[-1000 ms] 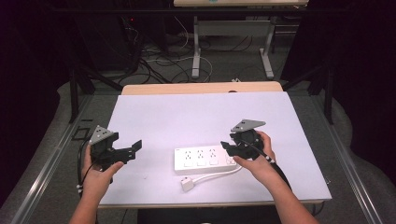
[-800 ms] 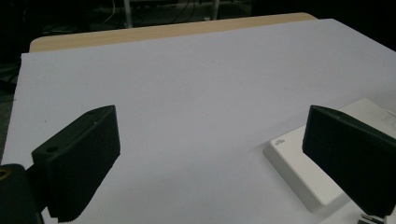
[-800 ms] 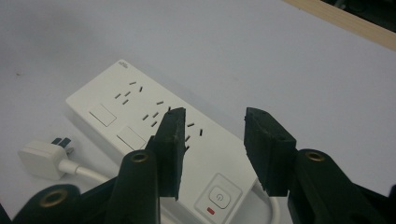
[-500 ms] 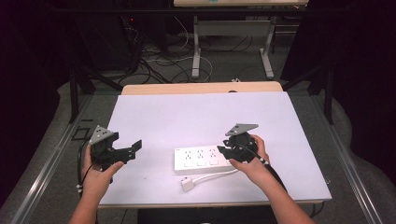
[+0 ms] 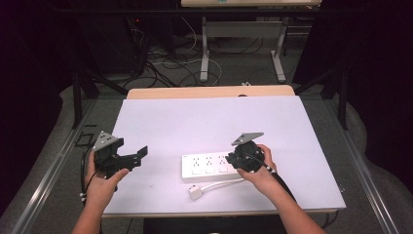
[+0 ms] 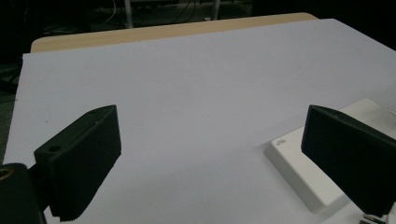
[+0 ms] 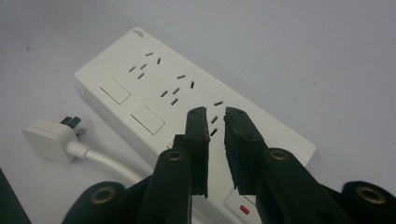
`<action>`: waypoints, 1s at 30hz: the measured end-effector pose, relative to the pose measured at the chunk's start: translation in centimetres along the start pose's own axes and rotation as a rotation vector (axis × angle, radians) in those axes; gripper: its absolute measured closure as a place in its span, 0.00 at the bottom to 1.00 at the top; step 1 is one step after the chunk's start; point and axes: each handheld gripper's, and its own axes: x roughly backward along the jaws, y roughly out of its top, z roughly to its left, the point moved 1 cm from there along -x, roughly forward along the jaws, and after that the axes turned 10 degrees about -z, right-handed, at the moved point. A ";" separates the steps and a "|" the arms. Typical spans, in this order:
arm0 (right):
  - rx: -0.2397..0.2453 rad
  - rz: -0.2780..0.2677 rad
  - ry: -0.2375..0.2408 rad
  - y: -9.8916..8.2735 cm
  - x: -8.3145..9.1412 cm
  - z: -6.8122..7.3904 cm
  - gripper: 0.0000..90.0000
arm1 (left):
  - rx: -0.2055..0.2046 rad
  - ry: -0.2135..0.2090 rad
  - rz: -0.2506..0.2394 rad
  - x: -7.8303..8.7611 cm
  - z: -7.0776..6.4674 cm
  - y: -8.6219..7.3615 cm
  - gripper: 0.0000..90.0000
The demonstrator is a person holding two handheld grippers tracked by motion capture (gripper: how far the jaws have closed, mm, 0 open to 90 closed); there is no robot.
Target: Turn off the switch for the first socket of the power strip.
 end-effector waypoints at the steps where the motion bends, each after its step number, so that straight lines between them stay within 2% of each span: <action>1: 0.000 0.000 0.000 0.0 0.0 0.0 0.89 | 0.000 0.000 0.000 0.0 0.0 0.0 0.05; 7: -0.004 0.010 0.014 -0.4 -0.8 0.3 0.94 | 0.001 -0.001 -0.001 0.0 0.0 0.0 0.05; 8: 0.008 0.000 0.017 -0.5 -1.1 0.3 0.95 | 0.001 -0.002 -0.001 0.0 0.0 0.0 0.06; 15: 0.006 0.032 0.037 -0.7 -1.5 0.6 1.00 | -0.001 -0.001 -0.002 -0.1 0.0 0.0 0.06; 20: 0.006 0.029 0.040 -0.9 -2.0 1.1 1.00 | 0.000 -0.001 0.000 0.0 0.1 0.0 0.06; 23: 0.030 0.024 0.049 -1.0 -2.3 1.2 1.00 | 0.000 -0.001 0.000 0.0 0.1 0.0 0.06; 26: 0.022 0.047 0.055 -1.1 -2.5 1.4 1.00 | 0.000 -0.001 0.000 0.0 0.0 0.0 0.06; 30: 0.022 0.044 0.055 -1.3 -2.9 1.7 1.00 | -0.002 -0.001 -0.001 -0.1 0.0 -0.1 0.06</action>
